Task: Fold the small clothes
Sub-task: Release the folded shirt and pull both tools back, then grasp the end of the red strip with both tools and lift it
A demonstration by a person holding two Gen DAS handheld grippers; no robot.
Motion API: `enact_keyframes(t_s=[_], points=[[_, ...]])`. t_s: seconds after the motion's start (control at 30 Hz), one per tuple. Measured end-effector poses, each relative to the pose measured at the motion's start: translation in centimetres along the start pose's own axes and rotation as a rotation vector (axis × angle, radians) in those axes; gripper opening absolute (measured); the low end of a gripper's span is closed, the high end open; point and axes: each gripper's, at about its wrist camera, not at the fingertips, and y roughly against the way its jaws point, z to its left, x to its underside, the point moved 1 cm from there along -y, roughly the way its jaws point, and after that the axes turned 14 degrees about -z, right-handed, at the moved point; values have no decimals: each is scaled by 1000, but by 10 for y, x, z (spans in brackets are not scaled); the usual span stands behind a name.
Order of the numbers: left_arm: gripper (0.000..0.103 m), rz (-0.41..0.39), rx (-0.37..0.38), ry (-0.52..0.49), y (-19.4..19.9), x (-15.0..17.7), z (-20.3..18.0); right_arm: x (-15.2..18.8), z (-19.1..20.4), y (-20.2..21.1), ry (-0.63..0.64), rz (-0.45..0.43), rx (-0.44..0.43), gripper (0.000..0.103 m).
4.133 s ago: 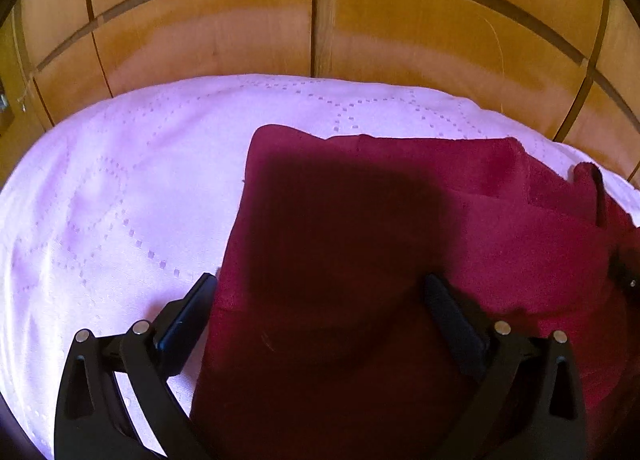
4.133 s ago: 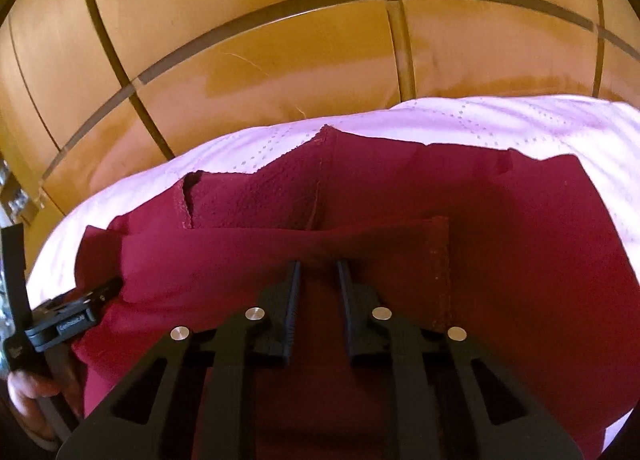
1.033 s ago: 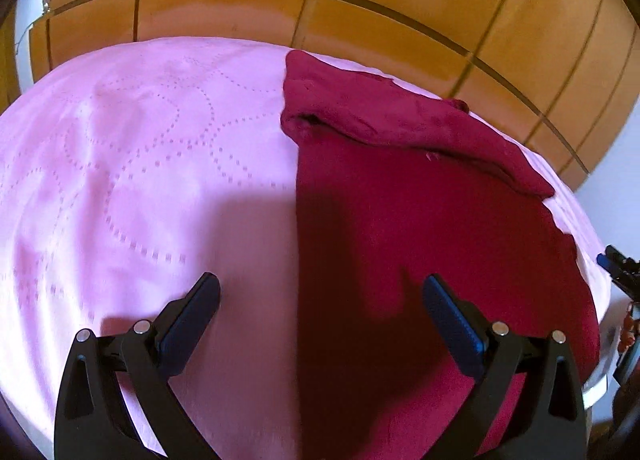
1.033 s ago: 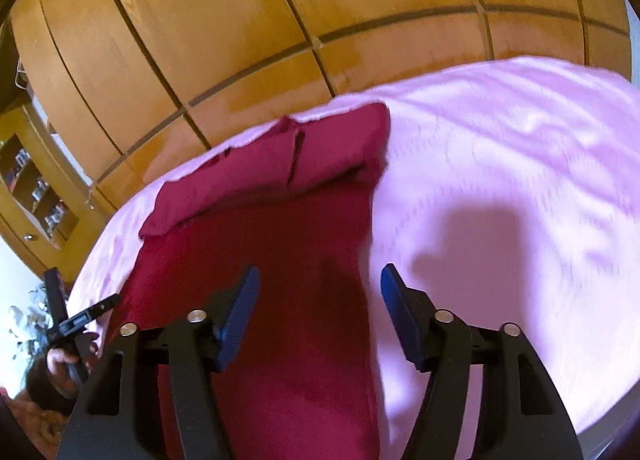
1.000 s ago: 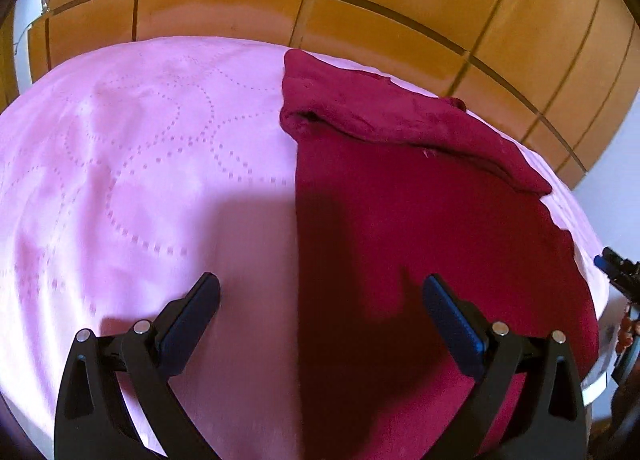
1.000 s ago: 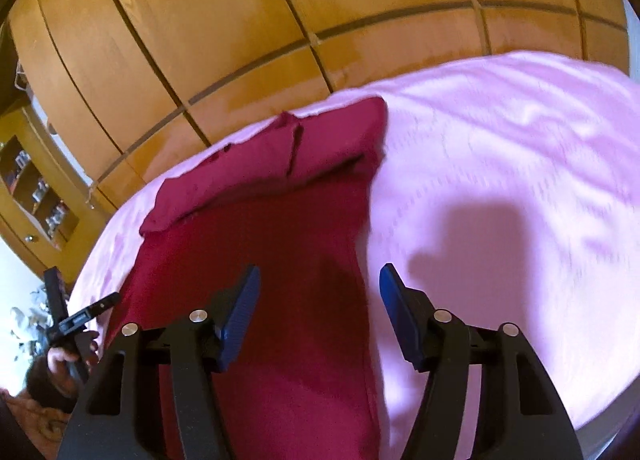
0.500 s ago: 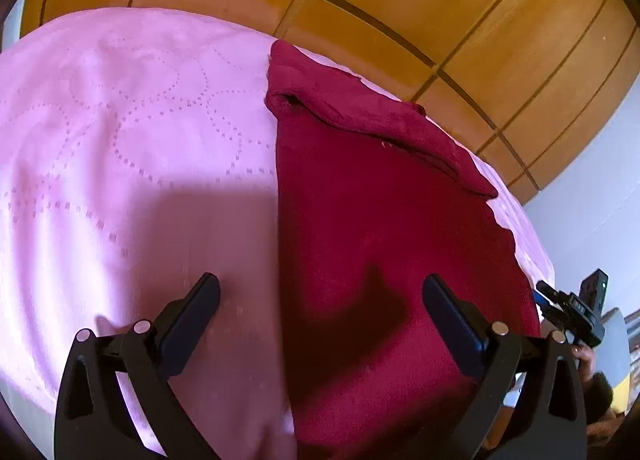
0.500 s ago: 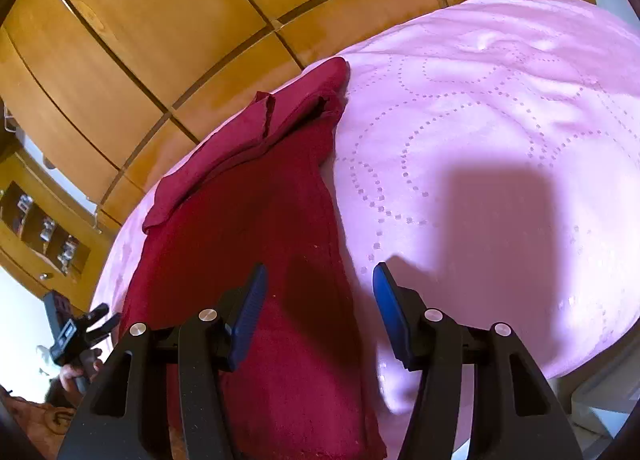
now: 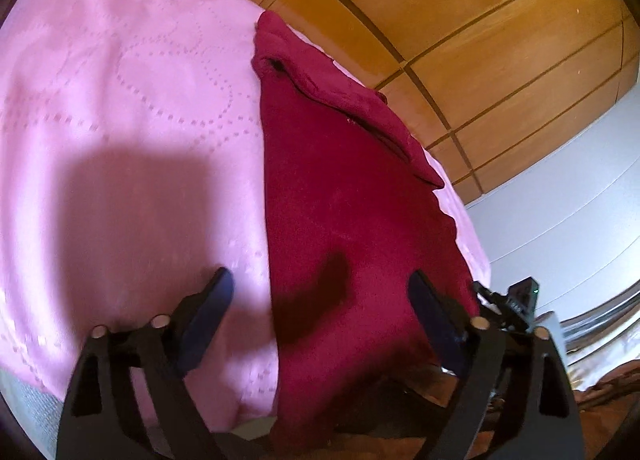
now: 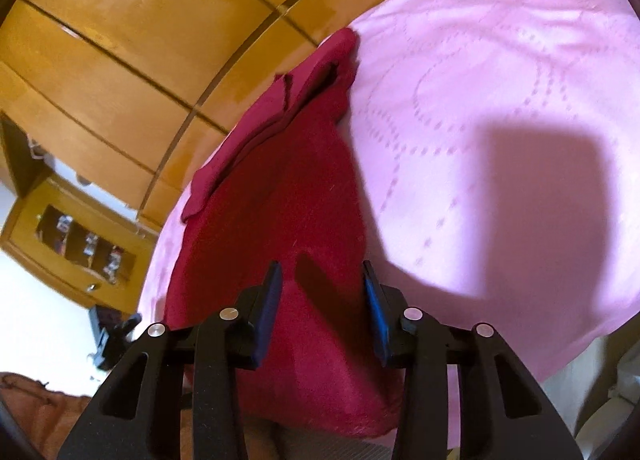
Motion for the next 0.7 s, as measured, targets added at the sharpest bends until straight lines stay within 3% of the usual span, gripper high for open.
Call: enact_keyframes(t_s=[0.13, 0.33, 0.7], points=[[69, 55, 36, 11, 4, 10, 1, 9, 3, -4, 6, 28, -11, 40], [66, 136, 95, 22, 5, 25, 2, 13, -4, 2, -34, 50, -34, 40], [61, 324, 153, -43, -8, 49, -15, 21, -20, 10, -161, 88, -75, 40]])
